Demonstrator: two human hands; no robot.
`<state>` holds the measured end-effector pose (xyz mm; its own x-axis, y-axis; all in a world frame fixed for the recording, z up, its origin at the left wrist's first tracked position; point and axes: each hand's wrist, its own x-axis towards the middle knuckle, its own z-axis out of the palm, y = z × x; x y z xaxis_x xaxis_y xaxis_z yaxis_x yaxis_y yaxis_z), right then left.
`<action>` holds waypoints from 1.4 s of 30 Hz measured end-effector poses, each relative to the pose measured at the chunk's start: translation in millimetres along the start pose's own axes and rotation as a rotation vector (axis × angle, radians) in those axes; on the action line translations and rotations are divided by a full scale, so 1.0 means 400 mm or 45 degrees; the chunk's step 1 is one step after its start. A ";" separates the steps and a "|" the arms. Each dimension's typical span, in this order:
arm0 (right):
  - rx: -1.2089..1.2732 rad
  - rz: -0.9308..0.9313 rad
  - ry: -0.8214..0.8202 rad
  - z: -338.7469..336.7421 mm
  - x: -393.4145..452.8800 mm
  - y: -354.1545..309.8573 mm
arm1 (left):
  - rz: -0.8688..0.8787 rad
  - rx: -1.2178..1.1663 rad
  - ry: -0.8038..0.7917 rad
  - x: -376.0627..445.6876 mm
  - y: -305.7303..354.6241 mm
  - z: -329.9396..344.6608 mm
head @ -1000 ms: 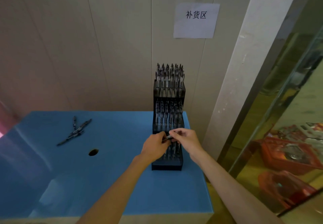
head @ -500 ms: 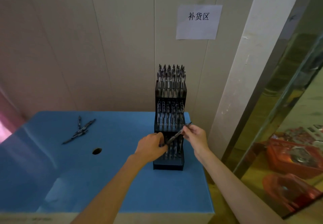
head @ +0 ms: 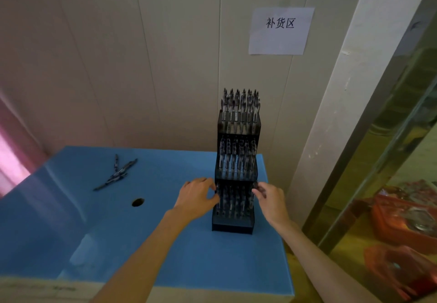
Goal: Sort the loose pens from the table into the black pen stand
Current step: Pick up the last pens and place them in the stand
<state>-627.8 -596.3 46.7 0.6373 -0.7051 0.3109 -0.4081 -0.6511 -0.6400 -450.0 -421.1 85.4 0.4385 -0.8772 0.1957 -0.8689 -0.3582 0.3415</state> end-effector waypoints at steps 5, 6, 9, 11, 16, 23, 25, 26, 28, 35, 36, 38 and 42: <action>-0.030 0.022 -0.078 0.013 0.010 0.015 | -0.022 0.016 -0.015 -0.006 -0.008 -0.003; -0.041 0.033 -0.099 0.018 0.010 0.021 | -0.028 0.019 -0.021 -0.007 -0.010 -0.005; -0.099 0.077 -0.199 0.032 0.005 0.036 | -0.047 0.019 -0.039 -0.009 -0.013 -0.003; -0.156 0.098 -0.267 0.043 -0.004 0.045 | -0.062 0.016 -0.059 -0.011 -0.009 -0.002; -0.210 0.121 -0.295 0.054 -0.008 0.050 | -0.083 0.017 -0.079 -0.018 -0.002 0.001; -0.406 0.155 -0.348 0.029 -0.015 0.032 | -0.162 0.021 -0.077 -0.046 0.002 -0.012; -0.563 0.121 -0.398 0.022 -0.031 0.019 | -0.190 0.009 -0.060 -0.062 0.001 -0.018; -0.590 0.101 -0.410 0.019 -0.038 0.013 | -0.204 0.007 -0.057 -0.071 0.000 -0.021; -0.568 0.063 -0.429 0.018 -0.050 0.000 | -0.242 0.004 -0.055 -0.091 -0.004 -0.026; -0.239 -0.165 -0.532 0.066 -0.070 -0.112 | -0.355 -0.007 -0.033 -0.188 -0.039 -0.047; -0.216 -0.197 -0.540 0.080 -0.073 -0.133 | -0.366 -0.005 -0.029 -0.203 -0.050 -0.055; -0.218 -0.256 -0.566 0.111 -0.076 -0.174 | -0.391 -0.005 -0.011 -0.234 -0.077 -0.071; -0.265 -0.329 -0.628 0.177 -0.087 -0.264 | -0.434 -0.005 0.045 -0.303 -0.154 -0.116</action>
<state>-560.7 -483.0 53.6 0.9412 -0.3352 0.0433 -0.2872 -0.8608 -0.4202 -439.1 -277.9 83.3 0.7114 -0.6954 0.1012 -0.6700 -0.6278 0.3962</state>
